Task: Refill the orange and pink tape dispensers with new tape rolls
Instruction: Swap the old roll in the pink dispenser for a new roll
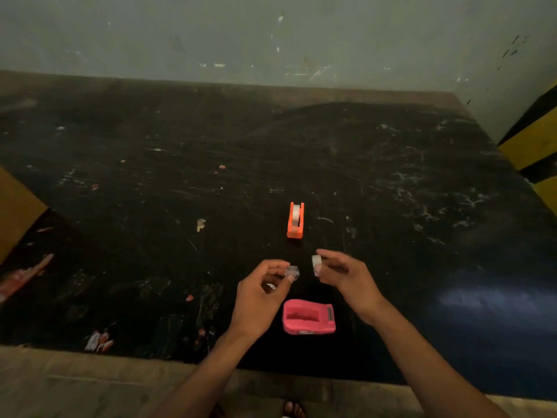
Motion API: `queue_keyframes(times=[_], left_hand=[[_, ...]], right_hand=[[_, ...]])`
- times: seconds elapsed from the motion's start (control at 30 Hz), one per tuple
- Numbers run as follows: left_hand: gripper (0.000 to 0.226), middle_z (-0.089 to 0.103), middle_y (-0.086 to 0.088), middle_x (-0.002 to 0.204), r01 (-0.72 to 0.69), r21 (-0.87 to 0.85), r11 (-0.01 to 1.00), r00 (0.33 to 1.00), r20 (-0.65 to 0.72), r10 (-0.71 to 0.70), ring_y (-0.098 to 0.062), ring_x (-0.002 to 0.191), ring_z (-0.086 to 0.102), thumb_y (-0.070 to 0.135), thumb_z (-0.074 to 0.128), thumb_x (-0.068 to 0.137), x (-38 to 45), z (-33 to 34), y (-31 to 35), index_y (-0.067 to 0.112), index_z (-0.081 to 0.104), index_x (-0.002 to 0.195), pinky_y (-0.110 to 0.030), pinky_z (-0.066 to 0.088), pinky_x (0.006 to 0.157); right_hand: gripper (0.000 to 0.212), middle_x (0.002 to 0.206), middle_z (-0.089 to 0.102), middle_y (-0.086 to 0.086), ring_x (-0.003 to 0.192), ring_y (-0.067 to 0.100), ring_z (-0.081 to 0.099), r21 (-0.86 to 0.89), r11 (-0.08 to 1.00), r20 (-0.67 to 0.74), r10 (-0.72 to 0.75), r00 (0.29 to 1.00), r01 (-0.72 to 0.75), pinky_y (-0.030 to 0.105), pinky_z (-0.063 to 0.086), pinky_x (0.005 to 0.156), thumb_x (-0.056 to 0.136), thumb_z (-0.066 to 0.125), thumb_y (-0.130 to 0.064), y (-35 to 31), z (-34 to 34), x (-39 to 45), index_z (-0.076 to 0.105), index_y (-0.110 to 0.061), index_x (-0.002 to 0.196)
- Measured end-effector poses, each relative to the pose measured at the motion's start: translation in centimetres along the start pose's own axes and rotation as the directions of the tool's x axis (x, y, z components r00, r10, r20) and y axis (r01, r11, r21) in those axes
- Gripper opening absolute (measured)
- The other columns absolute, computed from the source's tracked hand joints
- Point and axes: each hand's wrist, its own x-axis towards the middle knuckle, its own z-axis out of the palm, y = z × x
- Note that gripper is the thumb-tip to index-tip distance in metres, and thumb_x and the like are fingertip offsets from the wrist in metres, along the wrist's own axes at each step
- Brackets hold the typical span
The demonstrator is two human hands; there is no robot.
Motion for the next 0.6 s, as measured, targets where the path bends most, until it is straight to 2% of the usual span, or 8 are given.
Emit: queue_keyframes(times=[0.03,0.07,0.1,0.27,0.47,0.6], left_hand=[[0.027,0.073,0.02,0.099,-0.019,-0.008,1.0,1.0,0.004,0.019,0.0,0.093,0.068,0.015,0.074,0.087,0.1,0.0,0.2,0.032,0.068,0.108,-0.019,0.056,0.081],[0.028,0.072,0.021,0.1,-0.044,-0.014,0.999,0.999,0.01,0.044,-0.001,0.095,0.068,0.013,0.073,0.087,0.1,0.1,0.4,0.031,0.068,0.109,-0.018,0.055,0.082],[0.029,0.072,0.021,0.102,-0.07,-0.018,0.997,0.997,0.014,0.071,-0.001,0.096,0.068,0.011,0.073,0.087,0.1,0.2,0.5,0.029,0.068,0.109,-0.016,0.054,0.083],[0.03,0.074,0.012,0.103,-0.148,0.012,0.989,0.989,0.019,0.148,-0.003,0.099,0.069,0.008,0.072,0.087,0.3,0.8,1.0,0.024,0.068,0.112,-0.019,0.054,0.086],[0.035,0.072,0.016,0.1,-0.237,0.134,0.962,0.971,0.055,0.231,-0.001,0.096,0.068,0.009,0.074,0.086,0.3,0.8,1.4,0.035,0.066,0.108,-0.017,0.054,0.083],[0.032,0.068,0.019,0.102,-0.27,0.224,0.937,0.962,0.018,0.273,-0.003,0.102,0.064,0.013,0.076,0.084,0.1,0.9,1.5,0.033,0.069,0.108,-0.024,0.054,0.088]], right_hand=[[0.038,0.119,0.067,0.007,0.106,0.02,0.069,0.202,0.979,0.061,0.022,0.998,-0.034,0.035,0.057,0.091,0.089,0.068,-0.011,-0.4,0.2,-0.5,0.065,-0.026,0.124],[0.038,0.116,0.07,0.009,0.105,0.02,0.07,0.329,0.942,0.107,0.024,0.994,-0.058,0.035,0.058,0.089,0.087,0.069,-0.009,-0.8,0.3,-0.9,0.067,-0.024,0.123],[0.039,0.114,0.072,0.009,0.105,0.02,0.071,0.383,0.922,0.138,0.009,0.99,-0.062,0.034,0.059,0.088,0.085,0.07,-0.009,-1.1,0.4,-1.3,0.068,-0.022,0.122],[0.037,0.114,0.074,0.007,0.106,0.022,0.07,0.379,0.925,0.178,-0.051,0.983,-0.021,0.03,0.059,0.082,0.087,0.067,-0.006,-1.7,0.9,-2.3,0.068,-0.019,0.122],[0.042,0.115,0.074,0.007,0.107,0.023,0.07,0.393,0.919,0.177,-0.054,0.983,-0.02,0.031,0.059,0.083,0.079,0.072,-0.017,-1.5,0.9,-2.6,0.069,-0.02,0.12],[0.044,0.114,0.074,0.006,0.108,0.023,0.07,0.406,0.913,0.178,-0.052,0.983,-0.025,0.032,0.059,0.084,0.078,0.071,-0.017,-1.4,1.1,-2.6,0.068,-0.019,0.122]])
